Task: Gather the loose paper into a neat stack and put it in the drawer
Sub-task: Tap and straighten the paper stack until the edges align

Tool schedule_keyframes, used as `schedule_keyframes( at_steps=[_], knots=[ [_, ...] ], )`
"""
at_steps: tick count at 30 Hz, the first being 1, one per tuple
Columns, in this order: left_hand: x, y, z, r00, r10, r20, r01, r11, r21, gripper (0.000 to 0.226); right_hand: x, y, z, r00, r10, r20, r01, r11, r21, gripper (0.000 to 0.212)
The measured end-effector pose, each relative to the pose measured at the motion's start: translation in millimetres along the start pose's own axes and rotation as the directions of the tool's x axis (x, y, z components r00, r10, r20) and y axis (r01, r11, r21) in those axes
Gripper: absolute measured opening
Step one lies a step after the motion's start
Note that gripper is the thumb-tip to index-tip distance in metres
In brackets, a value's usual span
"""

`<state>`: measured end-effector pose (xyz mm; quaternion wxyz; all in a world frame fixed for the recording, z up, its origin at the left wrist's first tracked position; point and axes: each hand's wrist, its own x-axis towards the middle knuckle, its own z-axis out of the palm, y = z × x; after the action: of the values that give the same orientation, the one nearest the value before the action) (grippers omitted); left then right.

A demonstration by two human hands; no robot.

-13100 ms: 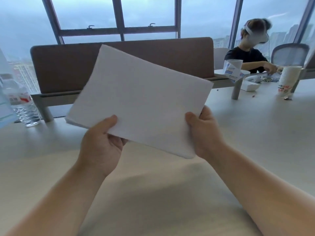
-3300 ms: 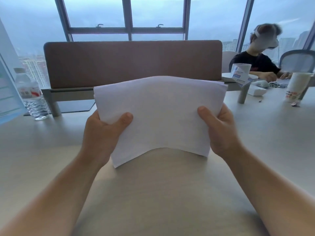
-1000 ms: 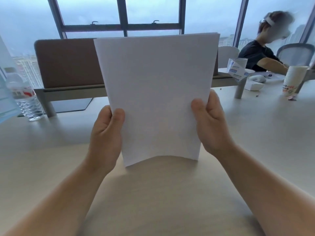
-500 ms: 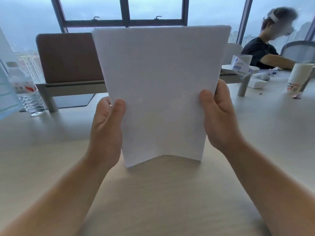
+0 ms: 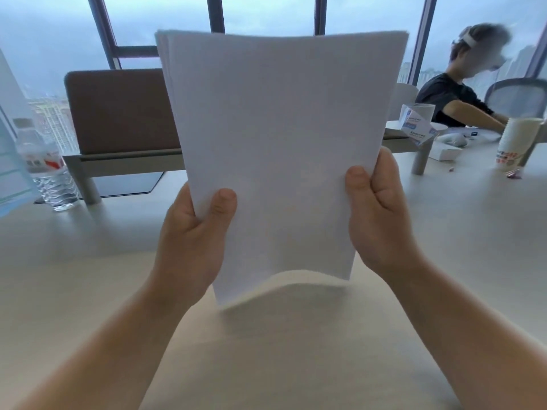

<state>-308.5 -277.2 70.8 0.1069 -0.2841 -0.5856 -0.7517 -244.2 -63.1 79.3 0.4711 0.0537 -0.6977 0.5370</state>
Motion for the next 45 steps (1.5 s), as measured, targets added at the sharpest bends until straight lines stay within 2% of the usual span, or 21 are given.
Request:
schedule_keyframes(
  at_steps=[3, 6, 10, 12, 14, 15, 18, 20, 21, 24, 26, 28, 30, 32, 33, 36, 38, 39, 42, 43, 45],
  knots=[
    [6, -5, -5, 0.997, -0.071, 0.041, 0.074, 0.994, -0.074, 0.018, 4, 9, -4, 0.99, 0.133, 0.053, -0.138, 0.983, 0.122, 0.021],
    [4, -15, -7, 0.99, -0.139, -0.004, 0.139, 0.989, 0.051, 0.008, -1, 21, -2, 0.971, 0.212, 0.107, -0.221, 0.972, 0.078, 0.021],
    [4, -17, -12, 0.994, -0.106, -0.007, 0.105, 0.964, 0.243, 0.009, -5, 27, 1, 0.967, 0.233, 0.107, -0.239, 0.97, 0.05, 0.011],
    [6, -17, -14, 0.989, -0.133, -0.058, 0.144, 0.953, 0.266, 0.011, -3, 25, 0, 0.947, 0.29, 0.136, -0.303, 0.949, 0.088, 0.013],
    [7, -16, -14, 0.979, -0.163, -0.125, 0.191, 0.945, 0.266, 0.014, 0, 24, -5, 0.878, 0.405, 0.254, -0.457, 0.867, 0.198, 0.02],
    [8, -16, -13, 0.972, -0.167, -0.165, 0.205, 0.948, 0.245, 0.015, 1, 24, -8, 0.817, 0.456, 0.353, -0.554, 0.793, 0.256, 0.026],
    [12, -16, -11, 0.919, -0.18, -0.351, 0.231, 0.967, 0.109, 0.016, 4, 25, -14, 0.638, 0.474, 0.607, -0.752, 0.553, 0.359, 0.044],
    [16, -17, -11, 0.88, -0.211, -0.425, 0.235, 0.972, 0.005, 0.014, 3, 29, -10, 0.61, 0.393, 0.688, -0.786, 0.411, 0.463, 0.055],
    [17, -19, -11, 0.87, -0.246, -0.427, 0.243, 0.968, -0.063, 0.013, 0, 28, -5, 0.612, 0.358, 0.705, -0.785, 0.383, 0.486, 0.053],
    [14, -24, -7, 0.901, -0.326, -0.287, 0.293, 0.944, -0.151, 0.017, -15, 21, 14, 0.627, 0.438, 0.644, -0.759, 0.53, 0.379, 0.038],
    [8, -26, -2, 0.929, -0.342, -0.139, 0.33, 0.938, -0.107, 0.026, -20, 23, 24, 0.688, 0.571, 0.448, -0.716, 0.634, 0.292, 0.031],
    [6, -25, 1, 0.933, -0.358, -0.04, 0.349, 0.927, -0.138, 0.032, -16, 30, 24, 0.742, 0.629, 0.233, -0.671, 0.696, 0.256, 0.029],
    [10, -20, -3, 0.926, -0.376, -0.038, 0.347, 0.885, -0.31, 0.034, -7, 37, 14, 0.765, 0.638, 0.088, -0.637, 0.731, 0.244, 0.026],
    [21, -18, -20, 0.915, -0.399, -0.067, 0.318, 0.813, -0.487, 0.034, 3, 41, -2, 0.786, 0.618, 0.015, -0.61, 0.77, 0.187, 0.024],
    [26, -17, -31, 0.911, -0.406, -0.078, 0.314, 0.802, -0.508, 0.034, 7, 42, -8, 0.797, 0.604, -0.001, -0.597, 0.788, 0.15, 0.024],
    [40, -22, -58, 0.873, -0.485, -0.051, 0.437, 0.826, -0.356, 0.038, 10, 43, -15, 0.828, 0.559, -0.043, -0.558, 0.829, 0.04, 0.025],
    [40, -31, -60, 0.834, -0.551, -0.039, 0.541, 0.829, -0.142, 0.043, 8, 44, -15, 0.852, 0.522, -0.04, -0.524, 0.851, -0.029, 0.026],
    [38, -35, -57, 0.836, -0.545, -0.07, 0.545, 0.838, -0.018, 0.037, 7, 45, -15, 0.862, 0.506, -0.027, -0.507, 0.86, -0.054, 0.026],
    [31, -49, -48, 0.917, -0.338, -0.211, 0.393, 0.855, 0.338, 0.012, 4, 44, -13, 0.89, 0.455, 0.015, -0.453, 0.889, -0.064, 0.029],
    [29, -49, -45, 0.941, -0.265, -0.21, 0.327, 0.871, 0.368, 0.014, 4, 42, -13, 0.903, 0.428, 0.027, -0.426, 0.903, -0.061, 0.029],
    [28, -43, -42, 0.972, -0.172, -0.157, 0.214, 0.927, 0.309, 0.026, 6, 38, -14, 0.928, 0.37, 0.043, -0.369, 0.929, -0.029, 0.03]
  ],
)
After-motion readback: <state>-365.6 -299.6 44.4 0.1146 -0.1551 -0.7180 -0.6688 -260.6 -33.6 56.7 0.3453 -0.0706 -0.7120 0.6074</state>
